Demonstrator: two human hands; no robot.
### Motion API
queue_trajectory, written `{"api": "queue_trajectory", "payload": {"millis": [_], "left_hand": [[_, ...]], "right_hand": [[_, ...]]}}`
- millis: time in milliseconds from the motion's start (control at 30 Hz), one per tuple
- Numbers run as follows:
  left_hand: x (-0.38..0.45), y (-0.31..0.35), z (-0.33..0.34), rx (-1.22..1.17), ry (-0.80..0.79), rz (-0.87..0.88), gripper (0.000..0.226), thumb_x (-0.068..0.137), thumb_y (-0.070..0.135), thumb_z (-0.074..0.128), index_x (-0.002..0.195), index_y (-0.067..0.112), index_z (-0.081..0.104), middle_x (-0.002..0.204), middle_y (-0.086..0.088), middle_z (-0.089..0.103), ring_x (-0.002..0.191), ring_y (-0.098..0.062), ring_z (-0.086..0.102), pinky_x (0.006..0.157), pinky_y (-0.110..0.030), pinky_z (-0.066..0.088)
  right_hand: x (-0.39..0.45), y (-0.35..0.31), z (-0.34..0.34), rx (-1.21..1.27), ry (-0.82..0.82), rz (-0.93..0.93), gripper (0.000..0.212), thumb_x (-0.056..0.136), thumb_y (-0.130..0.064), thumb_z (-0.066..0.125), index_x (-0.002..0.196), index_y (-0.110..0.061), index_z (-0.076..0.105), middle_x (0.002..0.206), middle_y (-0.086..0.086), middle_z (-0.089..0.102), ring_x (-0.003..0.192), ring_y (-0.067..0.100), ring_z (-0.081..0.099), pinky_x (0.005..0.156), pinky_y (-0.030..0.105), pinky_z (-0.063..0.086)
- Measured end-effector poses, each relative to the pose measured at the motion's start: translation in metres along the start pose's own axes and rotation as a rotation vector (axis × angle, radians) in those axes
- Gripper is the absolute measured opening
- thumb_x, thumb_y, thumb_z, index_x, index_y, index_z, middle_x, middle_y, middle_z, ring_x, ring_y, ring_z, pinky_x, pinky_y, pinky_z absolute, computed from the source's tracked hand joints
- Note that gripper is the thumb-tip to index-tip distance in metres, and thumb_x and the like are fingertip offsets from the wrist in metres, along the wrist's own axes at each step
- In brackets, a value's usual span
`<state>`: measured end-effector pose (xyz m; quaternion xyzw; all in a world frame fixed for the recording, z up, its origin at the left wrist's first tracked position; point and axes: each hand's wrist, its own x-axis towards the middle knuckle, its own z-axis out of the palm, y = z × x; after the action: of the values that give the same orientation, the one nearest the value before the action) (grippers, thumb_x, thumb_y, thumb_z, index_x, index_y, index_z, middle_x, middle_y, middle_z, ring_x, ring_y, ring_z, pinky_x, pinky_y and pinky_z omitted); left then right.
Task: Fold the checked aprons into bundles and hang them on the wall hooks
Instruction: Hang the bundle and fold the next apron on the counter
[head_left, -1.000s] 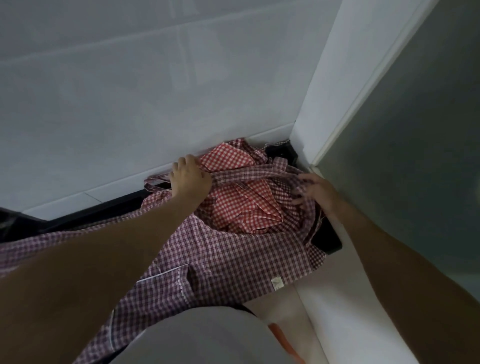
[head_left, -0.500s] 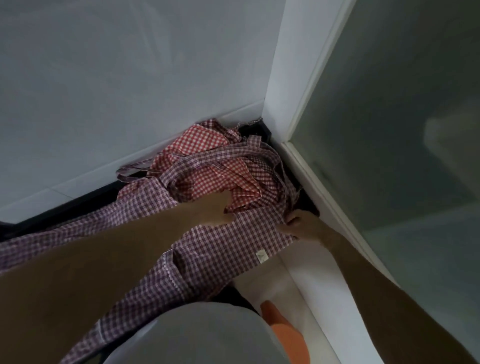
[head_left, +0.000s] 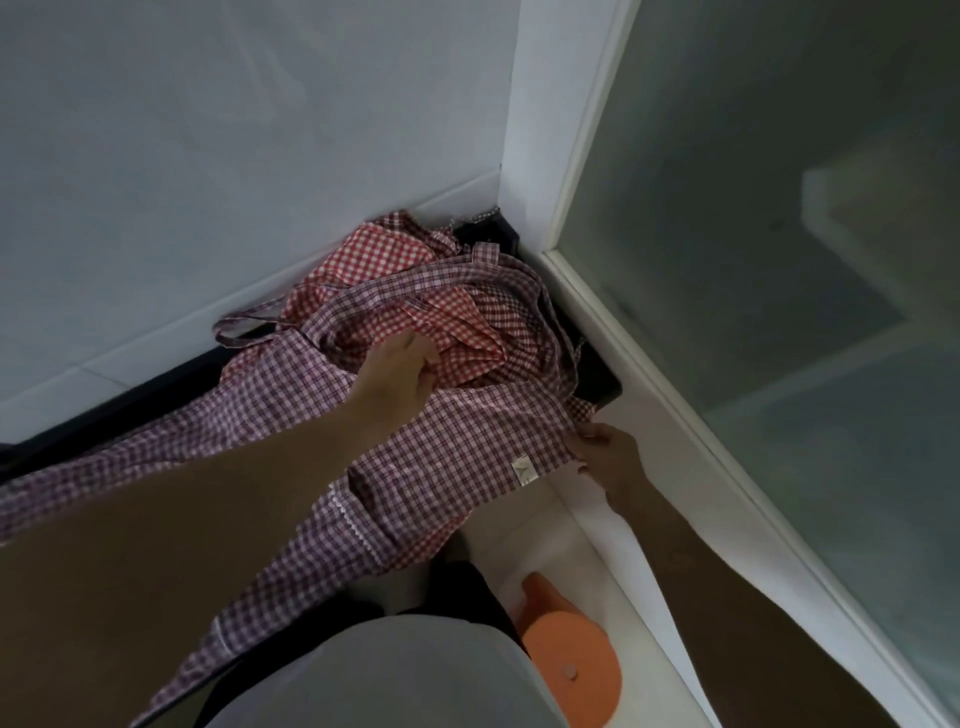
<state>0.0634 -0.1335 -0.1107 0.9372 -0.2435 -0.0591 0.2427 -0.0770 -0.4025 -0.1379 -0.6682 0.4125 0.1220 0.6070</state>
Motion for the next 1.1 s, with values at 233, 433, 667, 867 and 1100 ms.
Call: {"api": "queue_trajectory", "payload": {"millis": [233,433,667,867,1100], "left_hand": [[-0.061,-0.028,-0.032,-0.038,-0.098,-0.165,0.007,0.088,0.017,0.059,0.084,0.022,0.056,0.073,0.005,0.061,0.068,-0.02,0.06,0.061,-0.032,0.05],[-0.125,-0.083,-0.044,0.03,-0.175,-0.4,0.006,0.094,0.026,0.054,0.091,0.022,0.058,0.086,0.008,0.058,0.084,-0.022,0.061,0.067,-0.027,0.045],[-0.216,-0.167,-0.064,0.125,-0.304,-0.788,0.072,0.09,0.041,0.06,0.15,0.024,0.023,0.15,-0.014,0.024,0.135,-0.038,0.031,0.108,-0.058,0.036],[-0.266,-0.21,-0.082,0.045,-0.512,-0.905,0.113,0.071,0.08,0.062,0.148,0.054,-0.015,0.16,-0.004,-0.031,0.148,-0.038,-0.021,0.109,-0.075,0.012],[-0.245,-0.229,-0.097,0.107,-0.461,-0.88,0.09,0.085,0.06,0.061,0.154,0.038,0.009,0.163,-0.013,0.0,0.147,-0.043,0.01,0.113,-0.068,0.021]], "right_hand": [[-0.028,0.008,0.047,-0.228,0.498,-0.437,0.031,0.079,-0.005,0.069,0.105,-0.014,0.055,0.11,0.001,0.046,0.096,0.02,0.049,0.084,0.036,0.045],[-0.056,-0.012,0.111,-0.572,-0.037,-0.837,0.01,0.085,-0.005,0.067,0.089,-0.013,0.061,0.09,-0.002,0.06,0.079,0.014,0.057,0.076,0.03,0.052],[-0.107,-0.017,0.254,-1.018,-0.424,-0.958,0.031,0.092,-0.018,0.066,0.122,-0.019,0.062,0.132,0.003,0.053,0.118,0.02,0.054,0.102,0.034,0.047],[-0.107,-0.001,0.309,-1.596,-0.547,-0.696,0.099,0.087,-0.044,0.069,0.156,-0.043,-0.001,0.162,-0.001,-0.029,0.15,0.031,-0.022,0.119,0.063,0.005],[-0.11,-0.044,0.339,-1.564,-0.548,-0.495,0.073,0.089,-0.045,0.068,0.152,-0.026,0.036,0.162,0.007,0.013,0.147,0.034,0.02,0.12,0.049,0.027]]}}
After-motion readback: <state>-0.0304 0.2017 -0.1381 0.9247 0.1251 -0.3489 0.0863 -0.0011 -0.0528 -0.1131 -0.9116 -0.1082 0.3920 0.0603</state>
